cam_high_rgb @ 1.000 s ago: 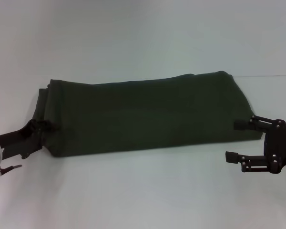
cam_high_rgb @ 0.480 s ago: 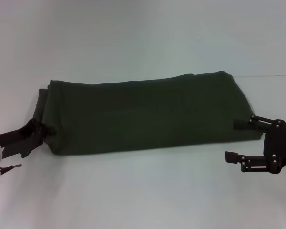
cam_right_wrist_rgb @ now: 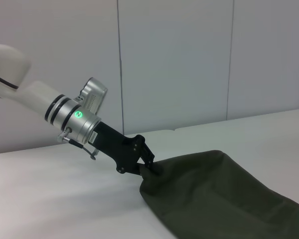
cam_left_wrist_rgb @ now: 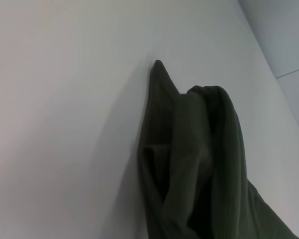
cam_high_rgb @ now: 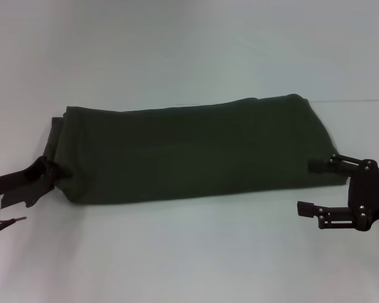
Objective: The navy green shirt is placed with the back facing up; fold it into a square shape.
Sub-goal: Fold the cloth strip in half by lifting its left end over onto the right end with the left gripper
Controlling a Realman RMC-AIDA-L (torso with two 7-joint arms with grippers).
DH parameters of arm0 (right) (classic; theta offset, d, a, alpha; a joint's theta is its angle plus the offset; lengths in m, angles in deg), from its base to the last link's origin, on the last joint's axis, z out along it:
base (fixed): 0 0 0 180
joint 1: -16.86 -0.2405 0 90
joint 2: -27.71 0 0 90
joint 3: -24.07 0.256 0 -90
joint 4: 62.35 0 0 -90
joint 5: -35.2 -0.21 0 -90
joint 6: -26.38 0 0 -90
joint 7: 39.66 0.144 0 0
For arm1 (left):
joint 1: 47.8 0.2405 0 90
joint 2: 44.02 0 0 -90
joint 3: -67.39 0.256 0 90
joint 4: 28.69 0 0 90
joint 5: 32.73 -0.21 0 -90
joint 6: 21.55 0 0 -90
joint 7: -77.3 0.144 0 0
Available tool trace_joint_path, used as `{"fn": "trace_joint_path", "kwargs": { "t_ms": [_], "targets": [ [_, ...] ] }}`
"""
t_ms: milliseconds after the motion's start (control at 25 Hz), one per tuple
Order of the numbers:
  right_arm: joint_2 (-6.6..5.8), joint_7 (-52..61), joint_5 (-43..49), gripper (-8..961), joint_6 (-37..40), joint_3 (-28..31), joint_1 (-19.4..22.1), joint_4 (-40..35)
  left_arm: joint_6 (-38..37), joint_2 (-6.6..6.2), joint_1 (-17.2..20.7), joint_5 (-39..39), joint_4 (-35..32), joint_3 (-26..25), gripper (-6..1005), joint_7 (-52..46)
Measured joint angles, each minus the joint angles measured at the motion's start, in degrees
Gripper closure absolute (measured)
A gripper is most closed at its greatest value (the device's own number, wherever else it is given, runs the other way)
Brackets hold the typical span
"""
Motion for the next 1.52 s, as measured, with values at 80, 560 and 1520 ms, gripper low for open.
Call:
{"fn": "trace_joint_path", "kwargs": {
  "t_ms": [80,560,1520],
  "targets": [
    [0.02,-0.01,0.01,9,0.0,0.0,0.02,0.0,0.0,0.0,0.01,0.0,-0.08,0.0,947,0.04],
    [0.07,-0.29,0.17,9,-1.36,0.0,0.2,0.44,-1.38,-1.51,1.11,0.0,-3.91,-0.24,947,0.98],
    [1.31,0.21,0.07,9,-1.86,0.62,0.38,0.59,-18.86,-10.37,0.17,-21.96,-17.62,-12.02,946,2.66]
  ]
}}
